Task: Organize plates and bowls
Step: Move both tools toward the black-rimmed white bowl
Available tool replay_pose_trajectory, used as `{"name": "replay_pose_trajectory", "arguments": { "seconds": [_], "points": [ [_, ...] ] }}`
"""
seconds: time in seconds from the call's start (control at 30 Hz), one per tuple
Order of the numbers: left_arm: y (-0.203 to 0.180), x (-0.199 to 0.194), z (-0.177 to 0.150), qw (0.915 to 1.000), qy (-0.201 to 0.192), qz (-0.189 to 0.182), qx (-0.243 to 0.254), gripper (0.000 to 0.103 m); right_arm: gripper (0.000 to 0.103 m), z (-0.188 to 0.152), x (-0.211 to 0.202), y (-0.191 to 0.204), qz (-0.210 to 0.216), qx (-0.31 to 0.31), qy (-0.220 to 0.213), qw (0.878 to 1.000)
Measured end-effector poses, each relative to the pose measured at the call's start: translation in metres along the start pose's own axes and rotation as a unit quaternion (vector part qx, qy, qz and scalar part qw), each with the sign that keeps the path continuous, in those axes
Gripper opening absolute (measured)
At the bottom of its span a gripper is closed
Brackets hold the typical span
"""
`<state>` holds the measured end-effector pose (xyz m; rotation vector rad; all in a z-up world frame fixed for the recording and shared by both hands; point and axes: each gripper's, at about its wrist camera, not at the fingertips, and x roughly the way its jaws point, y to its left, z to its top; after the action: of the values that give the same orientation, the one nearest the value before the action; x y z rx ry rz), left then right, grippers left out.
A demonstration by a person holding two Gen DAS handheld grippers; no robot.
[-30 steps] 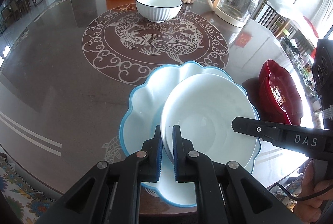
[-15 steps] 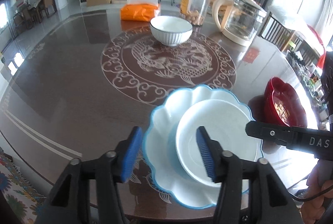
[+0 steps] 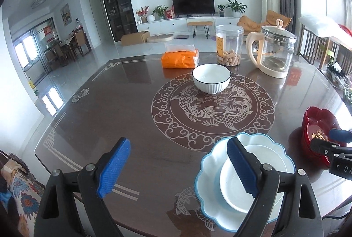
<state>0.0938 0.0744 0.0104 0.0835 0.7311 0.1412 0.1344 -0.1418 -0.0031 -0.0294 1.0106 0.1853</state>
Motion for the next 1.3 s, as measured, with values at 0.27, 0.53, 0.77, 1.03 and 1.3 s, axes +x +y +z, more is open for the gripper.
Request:
{"name": "replay_pose_trajectory", "arguments": {
  "seconds": [0.27,0.53,0.77,1.03,1.3],
  "points": [
    [-0.005,-0.006,-0.001,1.0,-0.006,0.004,0.006,0.089,0.068,0.001,-0.008,-0.001,-0.018,-0.015,-0.022,0.999],
    [-0.007,-0.008,0.001,0.9998,-0.011,0.011,0.007,0.089,0.068,0.0,-0.008,-0.004,-0.025,-0.021,-0.028,0.999],
    [-0.006,-0.01,0.001,0.9997,-0.018,0.016,0.007,0.089,0.068,-0.001,-0.007,-0.002,-0.028,-0.028,-0.029,0.999],
    [-0.004,-0.009,0.003,0.9996,-0.019,0.018,0.005,0.089,0.068,-0.001,-0.001,0.0,-0.028,-0.032,-0.027,0.999],
    [-0.003,-0.009,0.003,0.9997,-0.018,0.019,0.004,0.089,0.068,-0.001,0.002,0.001,-0.027,-0.034,-0.025,0.999]
  ]
}}
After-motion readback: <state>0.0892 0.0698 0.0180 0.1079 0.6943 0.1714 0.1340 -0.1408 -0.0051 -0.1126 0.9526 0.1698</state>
